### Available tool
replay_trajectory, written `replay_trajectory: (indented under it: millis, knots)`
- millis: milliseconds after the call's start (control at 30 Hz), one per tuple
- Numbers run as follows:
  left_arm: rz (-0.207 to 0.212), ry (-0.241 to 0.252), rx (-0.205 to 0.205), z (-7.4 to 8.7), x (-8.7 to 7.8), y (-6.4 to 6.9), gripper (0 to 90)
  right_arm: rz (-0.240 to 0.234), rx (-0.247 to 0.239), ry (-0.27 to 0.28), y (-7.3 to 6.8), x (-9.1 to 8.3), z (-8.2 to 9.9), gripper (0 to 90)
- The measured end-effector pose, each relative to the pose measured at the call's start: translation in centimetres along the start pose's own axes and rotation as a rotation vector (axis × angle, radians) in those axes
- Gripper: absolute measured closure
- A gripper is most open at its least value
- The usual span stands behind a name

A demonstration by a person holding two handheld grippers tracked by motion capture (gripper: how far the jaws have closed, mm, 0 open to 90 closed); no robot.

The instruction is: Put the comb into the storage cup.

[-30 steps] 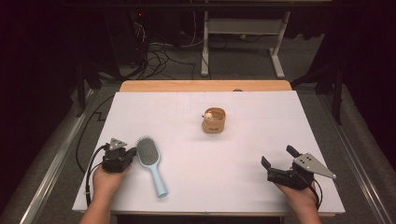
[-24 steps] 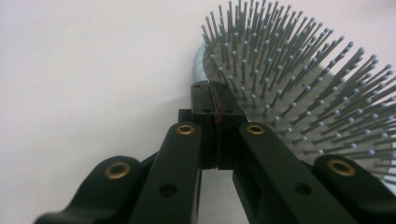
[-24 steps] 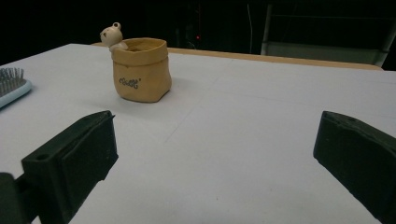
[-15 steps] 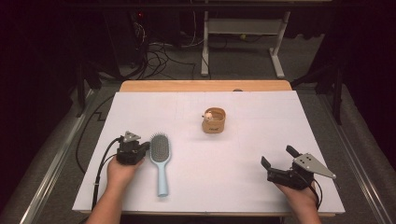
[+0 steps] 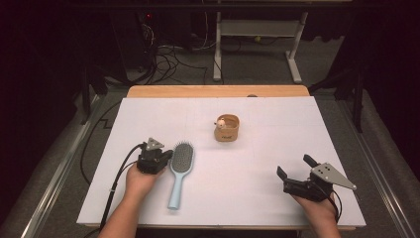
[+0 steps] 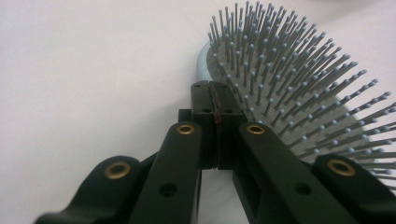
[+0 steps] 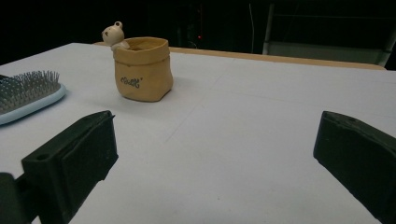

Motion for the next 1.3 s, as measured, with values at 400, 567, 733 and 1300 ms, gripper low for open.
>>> replay_trajectory:
  millis: [400,567,733,1300]
  knots:
    - [0.052,-0.015,0.070,0.0,0.5,2.7,90.0,-0.001,0.000,0.001,0.0,0.0,0.0,0.2]
    - [0.064,-0.016,0.085,0.1,0.5,3.3,90.0,0.001,0.000,0.001,0.0,0.0,0.0,0.2]
    - [0.061,-0.021,0.105,0.3,0.6,3.7,90.0,-0.001,-0.002,0.002,-0.1,0.0,0.0,0.2]
    - [0.073,0.062,0.057,0.2,-1.3,3.0,90.0,0.001,-0.001,0.002,0.0,-0.1,0.0,0.3]
Point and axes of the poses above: each handheld gripper's, and its own axes: x roughly forward along the jaws, z roughly out of its underside, y roughly to its right, the point moved 5 cm from there along x, roughly forward along the jaws, and after that the axes turned 10 degrees about -x, right-handed, at the moved point
